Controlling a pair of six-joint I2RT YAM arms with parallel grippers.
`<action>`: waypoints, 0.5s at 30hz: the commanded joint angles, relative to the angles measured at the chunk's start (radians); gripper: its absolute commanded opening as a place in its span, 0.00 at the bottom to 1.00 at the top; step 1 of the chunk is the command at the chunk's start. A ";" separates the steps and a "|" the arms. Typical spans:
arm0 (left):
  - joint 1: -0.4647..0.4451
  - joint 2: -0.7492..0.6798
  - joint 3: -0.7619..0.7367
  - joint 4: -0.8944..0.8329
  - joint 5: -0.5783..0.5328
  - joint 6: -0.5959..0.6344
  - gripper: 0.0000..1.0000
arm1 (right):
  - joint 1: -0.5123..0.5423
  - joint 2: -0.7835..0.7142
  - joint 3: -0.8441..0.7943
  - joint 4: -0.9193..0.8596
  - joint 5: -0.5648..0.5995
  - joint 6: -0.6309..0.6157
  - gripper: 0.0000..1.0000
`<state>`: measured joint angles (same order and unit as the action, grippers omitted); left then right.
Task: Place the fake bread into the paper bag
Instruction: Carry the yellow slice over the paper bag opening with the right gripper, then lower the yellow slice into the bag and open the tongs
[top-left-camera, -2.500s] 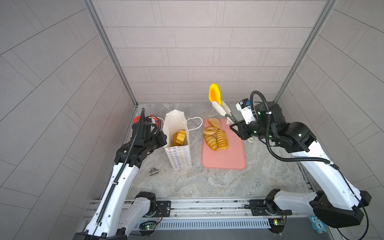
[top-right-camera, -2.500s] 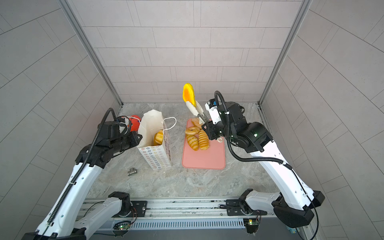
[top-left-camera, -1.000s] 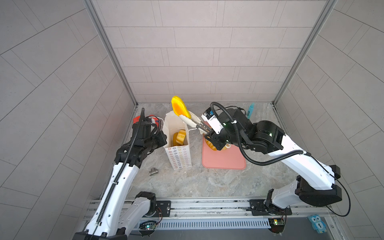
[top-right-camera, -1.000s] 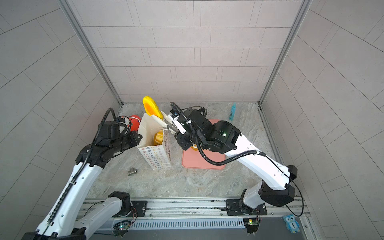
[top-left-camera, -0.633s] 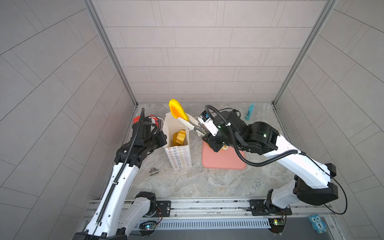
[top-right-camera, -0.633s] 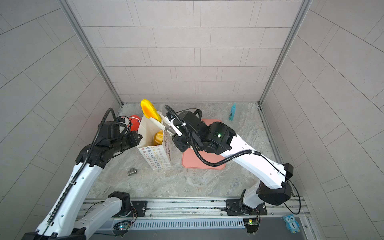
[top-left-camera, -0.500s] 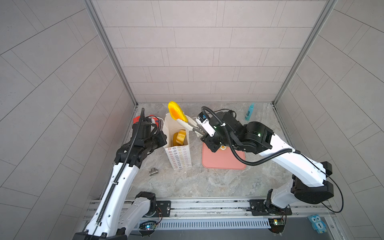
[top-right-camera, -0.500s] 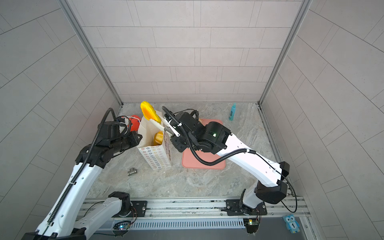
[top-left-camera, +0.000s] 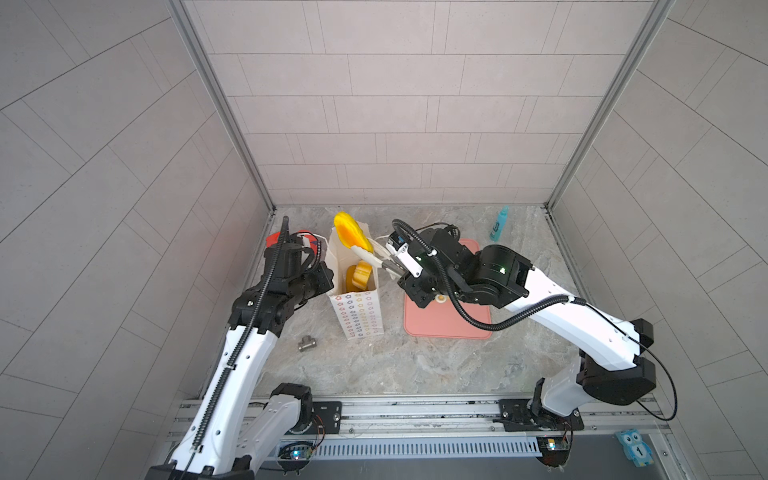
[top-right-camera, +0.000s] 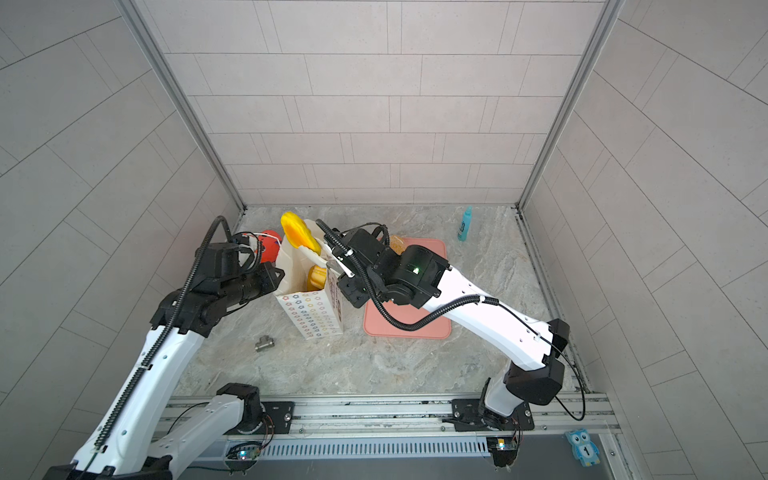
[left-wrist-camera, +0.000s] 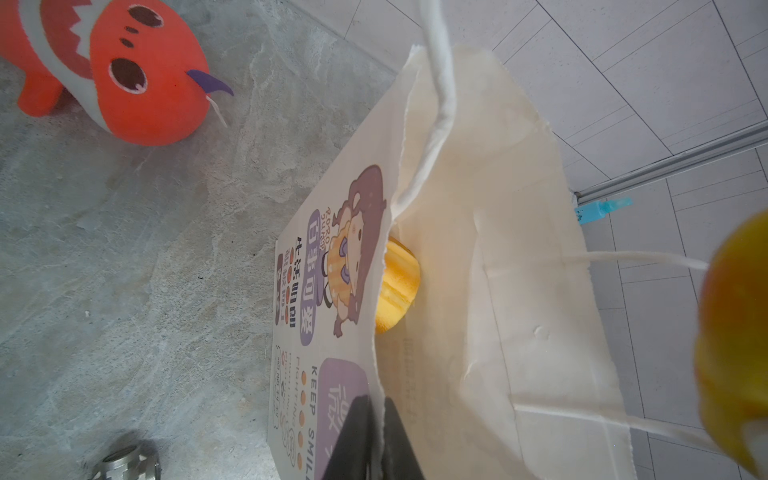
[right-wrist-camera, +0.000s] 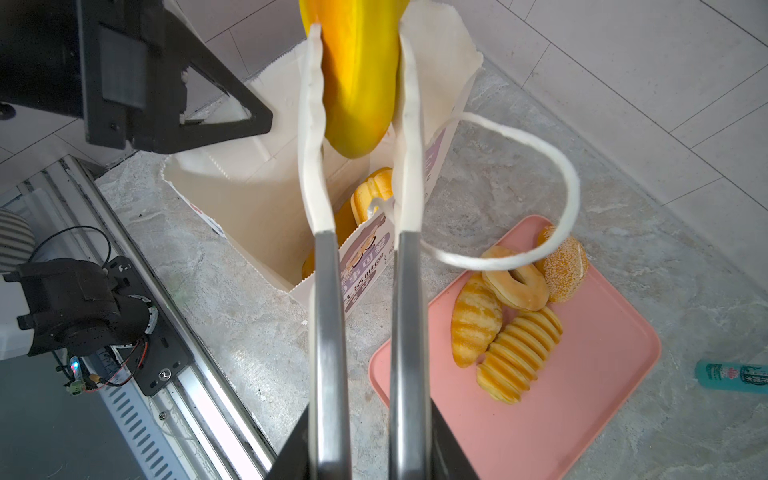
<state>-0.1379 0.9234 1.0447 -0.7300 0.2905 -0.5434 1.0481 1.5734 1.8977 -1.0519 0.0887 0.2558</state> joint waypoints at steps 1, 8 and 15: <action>-0.003 -0.014 0.003 0.010 -0.003 -0.003 0.12 | 0.010 0.006 -0.001 0.028 0.009 0.007 0.35; -0.003 -0.016 0.004 0.009 -0.003 -0.003 0.12 | 0.013 0.009 -0.005 0.027 0.012 0.006 0.37; -0.002 -0.018 0.003 0.009 -0.004 -0.003 0.12 | 0.015 0.004 -0.006 0.028 0.015 0.005 0.38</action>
<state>-0.1379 0.9234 1.0447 -0.7300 0.2905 -0.5434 1.0550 1.5913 1.8919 -1.0519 0.0879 0.2584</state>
